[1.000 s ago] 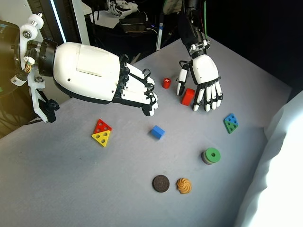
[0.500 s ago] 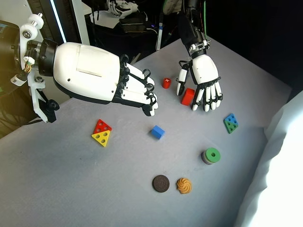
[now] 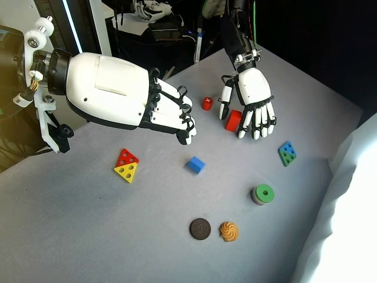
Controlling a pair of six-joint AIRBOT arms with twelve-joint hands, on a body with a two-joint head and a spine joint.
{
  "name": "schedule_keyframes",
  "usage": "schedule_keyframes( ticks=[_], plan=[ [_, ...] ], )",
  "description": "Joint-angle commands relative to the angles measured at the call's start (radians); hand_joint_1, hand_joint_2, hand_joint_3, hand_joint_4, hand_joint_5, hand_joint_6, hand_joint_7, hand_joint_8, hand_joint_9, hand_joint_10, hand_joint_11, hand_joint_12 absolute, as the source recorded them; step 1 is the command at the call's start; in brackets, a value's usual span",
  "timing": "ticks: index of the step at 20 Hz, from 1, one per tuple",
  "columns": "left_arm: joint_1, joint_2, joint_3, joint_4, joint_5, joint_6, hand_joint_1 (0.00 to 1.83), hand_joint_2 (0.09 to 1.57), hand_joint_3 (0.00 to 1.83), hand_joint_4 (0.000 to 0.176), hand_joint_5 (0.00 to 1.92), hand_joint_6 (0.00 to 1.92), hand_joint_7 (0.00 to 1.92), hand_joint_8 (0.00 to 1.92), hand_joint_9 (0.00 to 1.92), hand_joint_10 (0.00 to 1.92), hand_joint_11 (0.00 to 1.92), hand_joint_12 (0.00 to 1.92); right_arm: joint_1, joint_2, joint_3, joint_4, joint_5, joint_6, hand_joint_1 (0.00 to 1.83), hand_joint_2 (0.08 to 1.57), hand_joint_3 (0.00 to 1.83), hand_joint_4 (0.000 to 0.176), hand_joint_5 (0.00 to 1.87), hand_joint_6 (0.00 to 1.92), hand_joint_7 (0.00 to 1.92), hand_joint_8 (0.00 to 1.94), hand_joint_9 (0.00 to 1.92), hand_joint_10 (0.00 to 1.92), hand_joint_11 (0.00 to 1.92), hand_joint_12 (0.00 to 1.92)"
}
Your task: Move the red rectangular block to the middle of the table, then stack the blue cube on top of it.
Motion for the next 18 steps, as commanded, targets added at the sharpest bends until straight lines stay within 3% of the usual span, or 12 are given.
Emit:
schedule_keyframes(
  ticks=[1, 4, 7, 8, 9, 14, 18],
  plan=[
    [-0.011, 0.016, 0.000, 0.022, -0.096, 0.003, 0.78, 1.06, 0.00, 0.116, 0.74, 0.00, 0.39, 0.00, 0.24, 0.00, 0.00, 0.49, 0.009, 0.011, -0.005, 0.015, 0.110, 0.007, 0.68, 1.13, 0.00, 0.000, 0.36, 0.00, 0.36, 0.00, 0.33, 0.01, 0.00, 0.93],
    [-0.026, 0.016, 0.000, 0.021, -0.096, 0.011, 0.79, 1.06, 0.00, 0.113, 0.74, 0.00, 0.39, 0.00, 0.24, 0.00, 0.00, 0.49, 0.009, 0.011, -0.005, 0.015, 0.110, 0.007, 0.68, 1.13, 0.00, 0.000, 0.33, 0.00, 0.35, 0.00, 0.31, 0.01, 0.00, 0.90],
    [-0.038, 0.016, 0.000, -0.001, -0.095, 0.038, 0.78, 1.06, 0.00, 0.126, 0.74, 0.00, 0.38, 0.00, 0.23, 0.00, 0.00, 0.46, 0.009, 0.011, -0.005, 0.015, 0.110, 0.007, 0.66, 1.13, 0.00, 0.000, 0.34, 0.01, 0.35, 0.00, 0.32, 0.01, 0.00, 0.93],
    [-0.038, 0.016, 0.000, -0.003, -0.095, 0.041, 0.80, 1.06, 0.00, 0.112, 0.75, 0.00, 0.37, 0.00, 0.24, 0.00, 0.00, 0.48, 0.009, 0.011, -0.005, 0.015, 0.110, 0.007, 0.70, 1.13, 0.00, 0.000, 0.35, 0.01, 0.36, 0.00, 0.33, 0.01, 0.00, 0.92],
    [-0.038, 0.016, 0.000, -0.007, -0.095, 0.044, 0.80, 1.06, 0.00, 0.112, 0.75, 0.00, 0.37, 0.00, 0.24, 0.00, 0.00, 0.48, 0.009, 0.011, -0.005, 0.015, 0.110, 0.007, 0.70, 1.13, 0.00, 0.000, 0.35, 0.01, 0.36, 0.00, 0.33, 0.01, 0.00, 0.92],
    [-0.043, 0.016, -0.009, -0.102, -0.095, 0.110, 0.77, 1.08, 0.01, 0.103, 0.74, 0.00, 0.38, 0.00, 0.24, 0.00, 0.00, 0.49, 0.009, 0.011, -0.005, 0.015, 0.110, 0.007, 0.68, 1.13, 0.00, 0.000, 0.34, 0.00, 0.35, 0.00, 0.32, 0.01, 0.00, 0.95],
    [-0.063, 0.016, -0.014, -0.172, -0.102, 0.164, 0.75, 1.08, 0.00, 0.108, 0.74, 0.00, 0.39, 0.00, 0.23, 0.00, 0.00, 0.51, 0.009, 0.011, -0.005, 0.015, 0.110, 0.007, 0.68, 1.13, 0.00, 0.000, 0.34, 0.00, 0.34, 0.00, 0.31, 0.00, 0.00, 0.91]
  ],
)
